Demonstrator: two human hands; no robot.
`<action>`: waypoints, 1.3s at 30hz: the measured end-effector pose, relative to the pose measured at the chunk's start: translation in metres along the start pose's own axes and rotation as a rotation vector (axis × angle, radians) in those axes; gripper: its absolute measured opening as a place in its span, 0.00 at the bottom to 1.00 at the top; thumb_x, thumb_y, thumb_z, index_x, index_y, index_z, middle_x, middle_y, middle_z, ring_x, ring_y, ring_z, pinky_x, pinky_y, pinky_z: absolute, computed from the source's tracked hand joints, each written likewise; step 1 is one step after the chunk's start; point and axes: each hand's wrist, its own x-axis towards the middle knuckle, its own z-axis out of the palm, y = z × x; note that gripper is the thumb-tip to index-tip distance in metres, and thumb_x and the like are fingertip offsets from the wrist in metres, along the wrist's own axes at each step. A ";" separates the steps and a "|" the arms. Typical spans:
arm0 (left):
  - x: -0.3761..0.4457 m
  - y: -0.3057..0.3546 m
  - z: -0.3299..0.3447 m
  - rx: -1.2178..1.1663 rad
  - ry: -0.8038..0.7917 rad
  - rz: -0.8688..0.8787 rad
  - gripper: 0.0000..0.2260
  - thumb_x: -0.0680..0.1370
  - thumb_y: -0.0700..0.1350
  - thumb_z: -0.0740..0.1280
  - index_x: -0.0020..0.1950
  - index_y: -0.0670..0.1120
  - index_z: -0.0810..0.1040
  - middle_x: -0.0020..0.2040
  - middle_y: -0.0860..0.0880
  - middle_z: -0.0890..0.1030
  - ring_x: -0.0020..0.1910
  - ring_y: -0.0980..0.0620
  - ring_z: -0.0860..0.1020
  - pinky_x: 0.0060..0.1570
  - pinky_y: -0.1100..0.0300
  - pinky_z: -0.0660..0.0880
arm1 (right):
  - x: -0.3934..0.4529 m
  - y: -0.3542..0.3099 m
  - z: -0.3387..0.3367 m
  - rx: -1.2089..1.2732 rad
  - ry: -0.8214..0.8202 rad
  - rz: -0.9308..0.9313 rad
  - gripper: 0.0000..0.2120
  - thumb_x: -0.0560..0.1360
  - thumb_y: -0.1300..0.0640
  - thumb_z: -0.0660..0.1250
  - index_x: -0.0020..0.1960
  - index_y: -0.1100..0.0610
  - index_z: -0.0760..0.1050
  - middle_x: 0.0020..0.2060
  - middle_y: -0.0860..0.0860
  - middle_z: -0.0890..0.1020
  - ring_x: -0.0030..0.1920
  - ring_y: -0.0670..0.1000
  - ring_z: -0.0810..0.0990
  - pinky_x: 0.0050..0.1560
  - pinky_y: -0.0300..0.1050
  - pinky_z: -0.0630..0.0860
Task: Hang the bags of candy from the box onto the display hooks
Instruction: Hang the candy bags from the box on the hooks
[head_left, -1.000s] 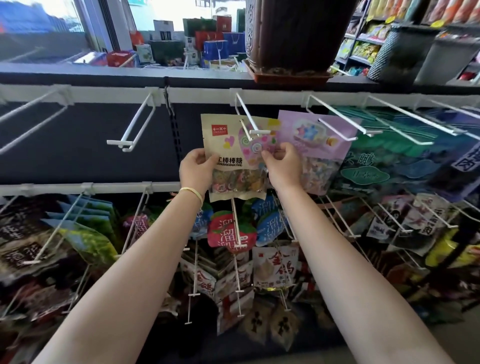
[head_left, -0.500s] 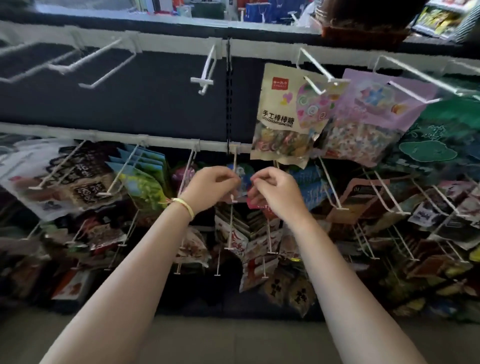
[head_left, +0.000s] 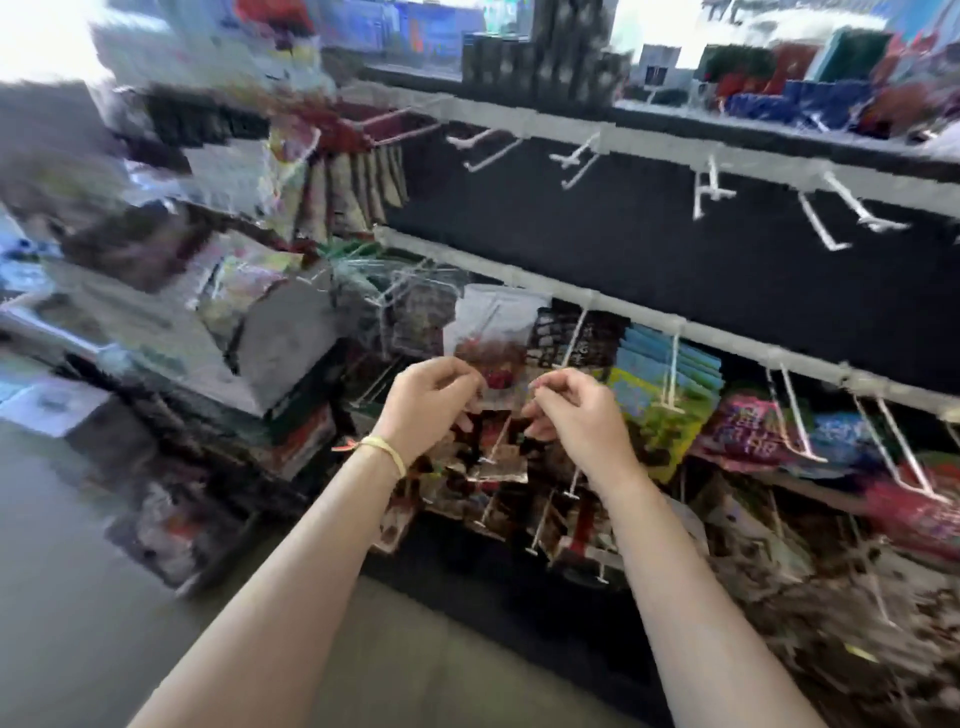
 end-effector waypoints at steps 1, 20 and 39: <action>0.004 -0.011 -0.021 0.016 0.007 -0.015 0.07 0.80 0.41 0.67 0.43 0.46 0.83 0.32 0.51 0.83 0.27 0.50 0.79 0.33 0.58 0.76 | 0.006 -0.006 0.026 -0.004 -0.016 -0.013 0.06 0.80 0.60 0.64 0.46 0.53 0.78 0.41 0.58 0.85 0.33 0.53 0.83 0.38 0.48 0.80; 0.218 -0.199 -0.344 0.521 0.207 -0.042 0.07 0.74 0.48 0.69 0.48 0.48 0.84 0.44 0.49 0.83 0.43 0.49 0.80 0.50 0.50 0.79 | 0.237 -0.074 0.402 -0.024 -0.310 -0.174 0.05 0.79 0.61 0.67 0.54 0.54 0.79 0.46 0.52 0.84 0.48 0.49 0.83 0.53 0.49 0.80; 0.356 -0.283 -0.445 0.548 -0.384 -0.027 0.29 0.78 0.49 0.68 0.76 0.45 0.62 0.66 0.42 0.70 0.67 0.40 0.71 0.67 0.51 0.68 | 0.309 -0.063 0.540 0.244 0.175 0.471 0.20 0.71 0.67 0.76 0.61 0.57 0.77 0.52 0.52 0.84 0.54 0.52 0.82 0.49 0.42 0.77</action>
